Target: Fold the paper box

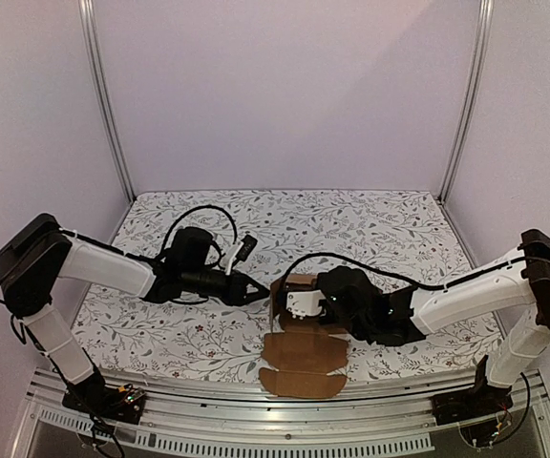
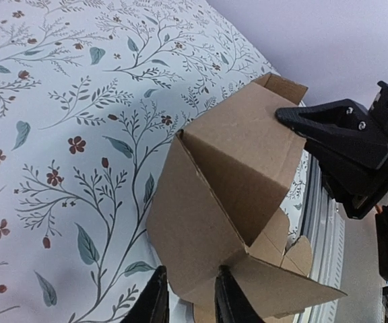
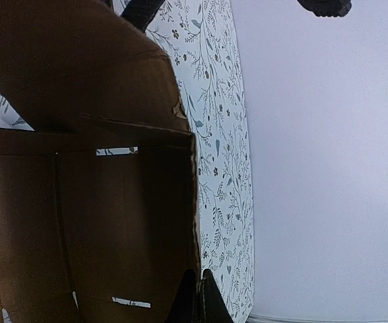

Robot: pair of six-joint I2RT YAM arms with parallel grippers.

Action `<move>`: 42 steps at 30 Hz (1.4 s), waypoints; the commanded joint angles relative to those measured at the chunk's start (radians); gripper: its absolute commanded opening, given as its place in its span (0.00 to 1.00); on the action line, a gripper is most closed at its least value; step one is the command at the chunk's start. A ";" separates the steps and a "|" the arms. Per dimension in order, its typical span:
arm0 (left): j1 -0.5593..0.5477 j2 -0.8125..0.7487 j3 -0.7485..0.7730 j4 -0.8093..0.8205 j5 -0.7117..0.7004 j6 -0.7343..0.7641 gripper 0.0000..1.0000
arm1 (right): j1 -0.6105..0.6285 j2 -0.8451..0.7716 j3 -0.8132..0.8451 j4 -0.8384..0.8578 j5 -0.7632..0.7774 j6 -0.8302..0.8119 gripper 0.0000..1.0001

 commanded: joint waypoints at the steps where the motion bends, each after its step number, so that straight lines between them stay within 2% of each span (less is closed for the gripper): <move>1: -0.024 -0.011 -0.020 0.020 0.025 0.012 0.24 | 0.029 0.007 -0.028 0.125 0.078 -0.050 0.00; 17: -0.090 -0.003 -0.028 0.022 -0.053 0.035 0.35 | 0.080 0.064 -0.047 0.219 0.140 -0.073 0.00; 31: -0.193 0.047 0.001 0.035 -0.256 0.068 0.40 | 0.095 0.092 -0.044 0.211 0.151 -0.056 0.00; 42: -0.253 0.076 -0.001 0.127 -0.400 0.053 0.40 | 0.105 0.106 -0.047 0.200 0.153 -0.021 0.00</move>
